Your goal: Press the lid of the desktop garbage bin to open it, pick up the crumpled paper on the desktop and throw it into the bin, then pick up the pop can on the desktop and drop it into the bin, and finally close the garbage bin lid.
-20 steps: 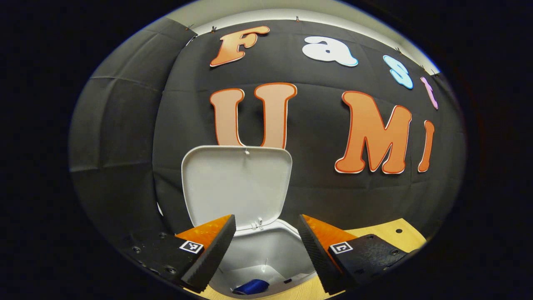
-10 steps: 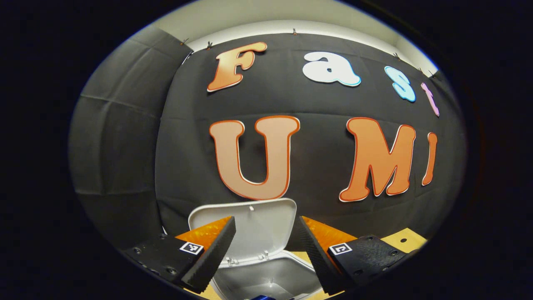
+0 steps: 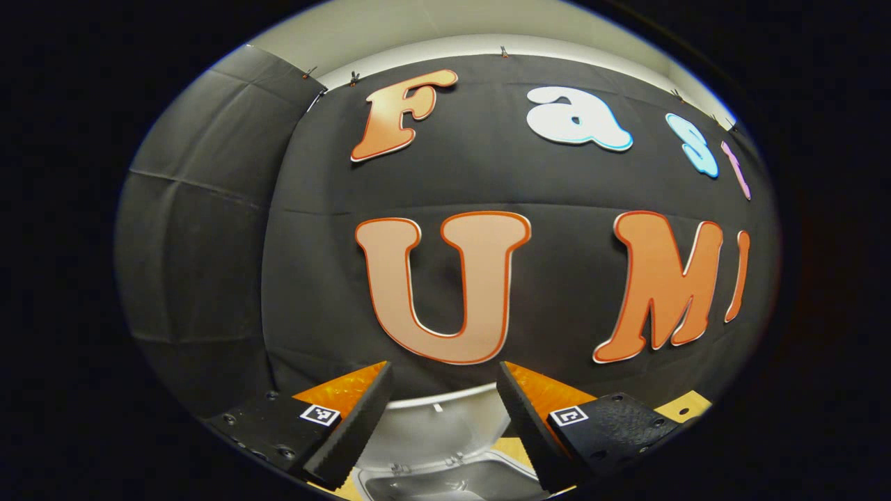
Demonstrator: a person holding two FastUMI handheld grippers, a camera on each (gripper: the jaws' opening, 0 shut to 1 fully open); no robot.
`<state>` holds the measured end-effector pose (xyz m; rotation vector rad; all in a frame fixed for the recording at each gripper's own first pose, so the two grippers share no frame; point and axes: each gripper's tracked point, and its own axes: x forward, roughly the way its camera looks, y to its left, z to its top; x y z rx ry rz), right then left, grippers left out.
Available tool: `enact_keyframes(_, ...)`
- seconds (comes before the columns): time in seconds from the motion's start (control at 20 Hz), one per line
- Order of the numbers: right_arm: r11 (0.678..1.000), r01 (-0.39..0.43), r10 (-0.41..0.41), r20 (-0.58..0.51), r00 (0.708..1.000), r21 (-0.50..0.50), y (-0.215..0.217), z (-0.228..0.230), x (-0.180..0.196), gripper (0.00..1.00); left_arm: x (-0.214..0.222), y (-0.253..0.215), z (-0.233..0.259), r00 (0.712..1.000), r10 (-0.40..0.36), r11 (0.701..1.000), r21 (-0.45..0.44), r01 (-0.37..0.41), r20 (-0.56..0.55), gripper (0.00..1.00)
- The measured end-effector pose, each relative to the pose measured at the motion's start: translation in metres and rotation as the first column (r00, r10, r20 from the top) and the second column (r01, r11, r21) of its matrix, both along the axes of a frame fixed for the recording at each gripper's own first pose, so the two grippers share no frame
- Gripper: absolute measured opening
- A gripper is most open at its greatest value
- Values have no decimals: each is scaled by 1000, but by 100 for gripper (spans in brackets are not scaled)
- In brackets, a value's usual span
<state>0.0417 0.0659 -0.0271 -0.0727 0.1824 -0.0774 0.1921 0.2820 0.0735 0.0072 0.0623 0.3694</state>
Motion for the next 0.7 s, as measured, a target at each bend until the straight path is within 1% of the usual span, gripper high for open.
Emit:
enact_keyframes(0.1,1000,-1,1,3,1000,-1,0,1,1,93,13,14,0,1000,20,1000,13,-19,-12,93)
enact_keyframes(0.25,1000,-1,1,10,1000,3,1,3,1,94,28,22,-25,995,20,1000,21,-18,-96,93)
enact_keyframes(0.35,1000,-2,2,10,1000,-3,1,3,1,93,32,25,-17,997,25,1000,21,-23,-75,94)
enact_keyframes(0.4,1000,-3,3,8,1000,-6,0,2,1,94,28,26,-24,996,24,1000,19,-23,-91,91)
enact_keyframes(0.55,1000,1,-1,12,1000,1,-3,3,1,94,25,17,-28,995,0,1000,-27,-3,-103,93)
enact_keyframes(0.7,1000,-2,2,12,1000,3,-3,1,2,94,14,2,-36,990,-41,996,-84,30,-133,92)
